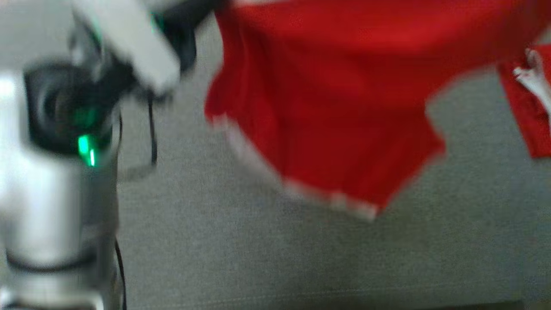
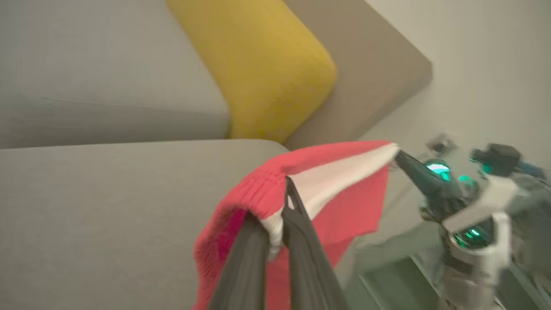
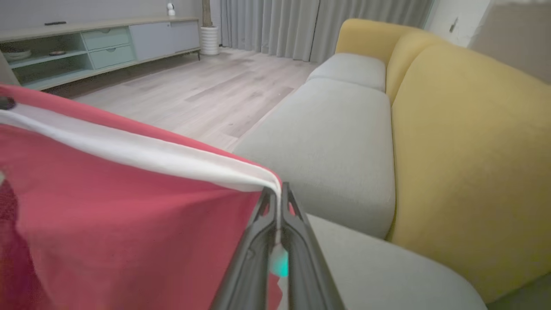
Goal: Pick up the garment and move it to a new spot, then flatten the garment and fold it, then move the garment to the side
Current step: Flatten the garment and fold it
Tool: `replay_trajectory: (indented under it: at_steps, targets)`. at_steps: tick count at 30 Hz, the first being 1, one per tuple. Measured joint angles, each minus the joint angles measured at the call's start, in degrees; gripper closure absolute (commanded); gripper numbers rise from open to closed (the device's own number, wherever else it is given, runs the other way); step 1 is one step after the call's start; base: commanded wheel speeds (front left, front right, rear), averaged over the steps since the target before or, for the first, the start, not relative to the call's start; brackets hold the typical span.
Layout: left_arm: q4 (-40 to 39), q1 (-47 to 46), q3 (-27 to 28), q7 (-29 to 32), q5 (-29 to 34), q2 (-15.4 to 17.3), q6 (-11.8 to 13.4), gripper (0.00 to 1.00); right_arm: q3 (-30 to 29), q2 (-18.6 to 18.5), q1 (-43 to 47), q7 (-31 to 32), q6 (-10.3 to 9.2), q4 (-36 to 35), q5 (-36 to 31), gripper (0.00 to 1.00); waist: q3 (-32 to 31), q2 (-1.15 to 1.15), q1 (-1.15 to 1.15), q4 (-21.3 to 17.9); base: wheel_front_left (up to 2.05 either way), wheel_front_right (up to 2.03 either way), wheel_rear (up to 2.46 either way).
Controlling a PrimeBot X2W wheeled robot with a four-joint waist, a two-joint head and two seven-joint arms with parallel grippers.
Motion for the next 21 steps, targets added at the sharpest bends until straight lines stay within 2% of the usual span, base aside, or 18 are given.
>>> replay_trajectory:
  at_steps: [2, 4, 8, 11, 14, 16, 18, 19, 20, 21]
  targets:
    - [8.43, -7.35, -0.55, -4.02, 4.71, -0.10, -0.62, 1.00, 4.70, 2.05, -9.79, -3.80, 0.00, 4.65, -5.28, 1.00, 3.02, 0.00, 0.00, 0.25, 0.00, 0.00, 0.00]
    - [16.51, -14.60, -0.30, -10.70, 8.98, -0.91, -0.79, 1.00, 8.33, 5.69, -19.63, -8.46, 0.00, 10.78, -10.91, 1.00, 5.95, 0.00, 0.01, 0.42, 0.00, 0.00, 0.00]
    - [29.60, -28.18, -0.35, -25.86, 14.79, -2.41, -3.66, 1.00, 10.99, 14.33, -35.49, -18.94, 0.01, 24.88, -20.17, 1.00, 11.46, 0.00, 0.02, 0.54, 0.00, 0.00, 0.00]
    - [38.54, -35.36, -0.32, -36.90, 17.53, -3.11, -5.95, 1.00, 12.28, 18.93, -42.50, -26.83, 0.01, 33.95, -25.09, 1.00, 15.21, 0.00, 0.02, 0.34, 0.00, 0.00, 0.00]
    - [46.90, -36.73, 0.02, -44.44, 18.40, -3.14, -7.79, 1.00, 15.55, 22.05, -43.21, -32.33, 0.01, 40.16, -25.90, 1.00, 18.03, 0.00, 0.02, -0.36, 0.00, 0.00, 0.00]
    - [51.59, -34.71, -0.19, -47.38, 17.68, -3.12, -10.13, 1.00, 20.28, 22.03, -41.20, -35.39, 0.01, 42.67, -25.77, 1.00, 18.91, 0.00, 0.02, -1.20, 0.00, 0.00, 0.00]
    - [54.88, -30.66, -0.42, -49.33, 16.99, -3.12, -12.83, 1.00, 26.64, 19.56, -37.26, -38.50, 0.01, 43.12, -25.66, 1.00, 18.73, 0.00, 0.02, -1.94, 0.00, 0.00, 0.00]
    - [55.94, -28.13, -0.74, -49.60, 16.55, -3.21, -14.32, 1.00, 29.70, 17.72, -34.84, -40.00, 0.01, 43.00, -25.07, 1.00, 18.30, 0.00, 0.02, -2.14, 0.00, 0.00, 0.00]
    - [56.94, -22.52, -1.41, -49.60, 15.15, -3.16, -17.08, 1.00, 34.87, 13.73, -29.55, -42.22, 0.01, 42.09, -22.95, 1.00, 17.03, 0.00, 0.00, -2.35, 0.00, 0.00, 0.00]
    - [56.88, -19.50, -2.29, -49.58, 14.80, -2.97, -18.08, 1.00, 37.23, 11.40, -26.86, -43.10, 0.01, 40.95, -21.72, 1.00, 16.20, 0.00, -0.01, -2.35, 0.00, 0.00, 0.00]
